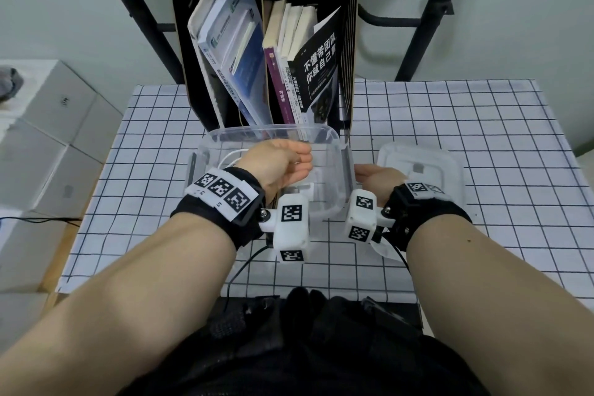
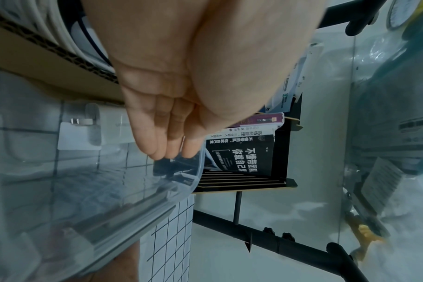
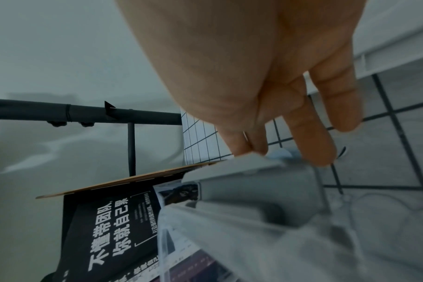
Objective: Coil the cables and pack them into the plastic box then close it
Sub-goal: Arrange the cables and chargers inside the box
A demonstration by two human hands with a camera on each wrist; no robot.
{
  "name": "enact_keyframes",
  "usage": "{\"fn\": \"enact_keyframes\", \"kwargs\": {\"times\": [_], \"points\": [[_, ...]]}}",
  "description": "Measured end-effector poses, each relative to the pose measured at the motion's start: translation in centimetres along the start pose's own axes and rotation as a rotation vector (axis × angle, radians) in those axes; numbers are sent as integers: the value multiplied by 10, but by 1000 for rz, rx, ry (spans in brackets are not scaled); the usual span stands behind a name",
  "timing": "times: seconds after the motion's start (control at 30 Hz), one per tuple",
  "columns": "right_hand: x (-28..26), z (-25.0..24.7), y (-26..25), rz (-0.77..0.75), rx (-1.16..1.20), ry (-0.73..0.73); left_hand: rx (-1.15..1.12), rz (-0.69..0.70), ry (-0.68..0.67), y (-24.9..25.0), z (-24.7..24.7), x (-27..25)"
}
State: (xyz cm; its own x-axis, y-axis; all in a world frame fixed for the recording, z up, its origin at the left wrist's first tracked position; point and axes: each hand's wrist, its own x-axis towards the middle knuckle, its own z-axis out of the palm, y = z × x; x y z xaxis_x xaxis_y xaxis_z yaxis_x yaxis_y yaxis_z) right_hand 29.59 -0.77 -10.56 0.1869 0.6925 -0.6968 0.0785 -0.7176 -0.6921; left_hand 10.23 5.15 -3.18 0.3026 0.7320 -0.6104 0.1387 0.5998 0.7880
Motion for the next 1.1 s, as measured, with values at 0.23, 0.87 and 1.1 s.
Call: {"fn": "enact_keyframes", "kwargs": {"times": [0.23, 0.87, 1.1], "points": [[-19, 3, -9, -106, -428, -32, 9, 0, 19, -3, 1, 1], [-21, 11, -12, -54, -229, -37, 8, -10, 34, -7, 1, -4], [-28, 15, 1, 55, -148, 14, 19, -6, 29, -10, 3, -7]]}}
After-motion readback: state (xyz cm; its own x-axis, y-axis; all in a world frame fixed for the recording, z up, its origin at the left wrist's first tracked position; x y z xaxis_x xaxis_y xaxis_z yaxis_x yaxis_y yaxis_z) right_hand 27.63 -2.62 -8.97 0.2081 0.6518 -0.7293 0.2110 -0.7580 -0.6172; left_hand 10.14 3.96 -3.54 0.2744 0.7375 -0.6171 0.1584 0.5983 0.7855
